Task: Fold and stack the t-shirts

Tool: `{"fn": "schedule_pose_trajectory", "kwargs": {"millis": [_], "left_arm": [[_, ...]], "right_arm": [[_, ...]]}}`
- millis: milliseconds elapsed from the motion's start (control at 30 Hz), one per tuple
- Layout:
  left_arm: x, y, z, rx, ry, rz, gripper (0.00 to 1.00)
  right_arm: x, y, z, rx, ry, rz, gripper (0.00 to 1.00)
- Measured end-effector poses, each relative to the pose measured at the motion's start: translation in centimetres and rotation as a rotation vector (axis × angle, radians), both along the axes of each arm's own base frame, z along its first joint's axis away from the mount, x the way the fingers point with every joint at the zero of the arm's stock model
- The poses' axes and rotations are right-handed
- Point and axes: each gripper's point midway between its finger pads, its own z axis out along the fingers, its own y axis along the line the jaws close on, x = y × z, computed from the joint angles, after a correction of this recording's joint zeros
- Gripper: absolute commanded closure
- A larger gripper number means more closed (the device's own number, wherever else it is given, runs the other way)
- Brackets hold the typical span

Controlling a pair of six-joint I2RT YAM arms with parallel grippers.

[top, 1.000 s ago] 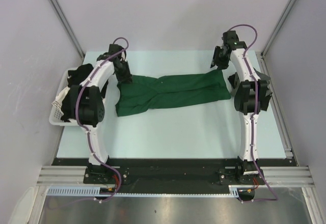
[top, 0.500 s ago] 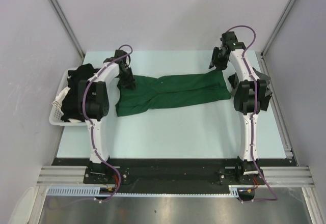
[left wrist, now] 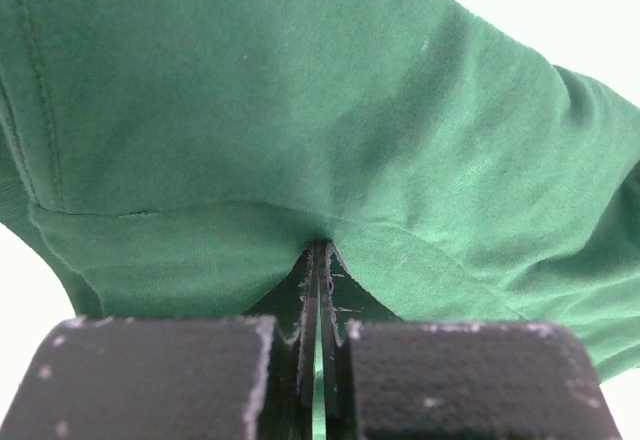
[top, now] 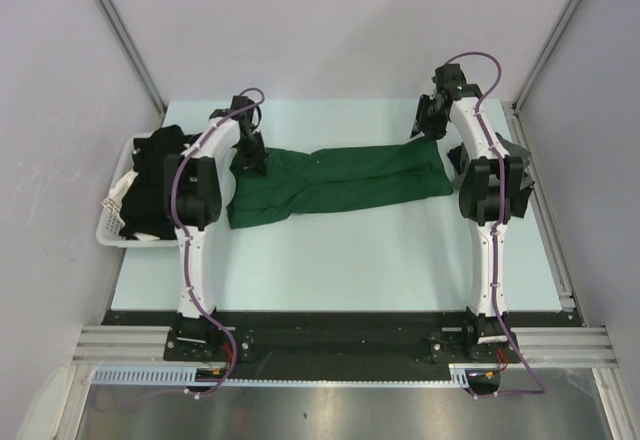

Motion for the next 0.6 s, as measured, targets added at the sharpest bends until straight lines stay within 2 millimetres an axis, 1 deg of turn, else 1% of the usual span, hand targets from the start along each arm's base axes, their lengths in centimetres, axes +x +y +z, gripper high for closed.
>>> {"fn": "schedule_pose_trajectory", "kwargs": {"millis": [267,300,400,567,600], "left_arm": [[0.34,0.27,-0.04,0.031,0.052,0.004,1.0],[0.38,0.3,-0.03,0.031,0.055,0.005,0.95],[0.35,0.31,0.01,0.029,0.058,0.003,0.87],[0.33,0.25,0.17,0.025,0.05,0.001,0.82],[0.3,0.29,0.22,0.026,0.048,0.002,0.8]], "right_arm": [[-0.08,-0.07,-0.15,-0.005,0.004,0.001,0.56],[-0.08,-0.1,-0.15,-0.005,0.004,0.0,0.56],[-0.08,-0.09,-0.15,-0.005,0.004,0.001,0.56],[-0.14,-0.04,-0.1,-0.004,0.006,0.001,0.56],[-0.14,-0.04,-0.08,-0.004,0.007,0.001,0.56]]}}
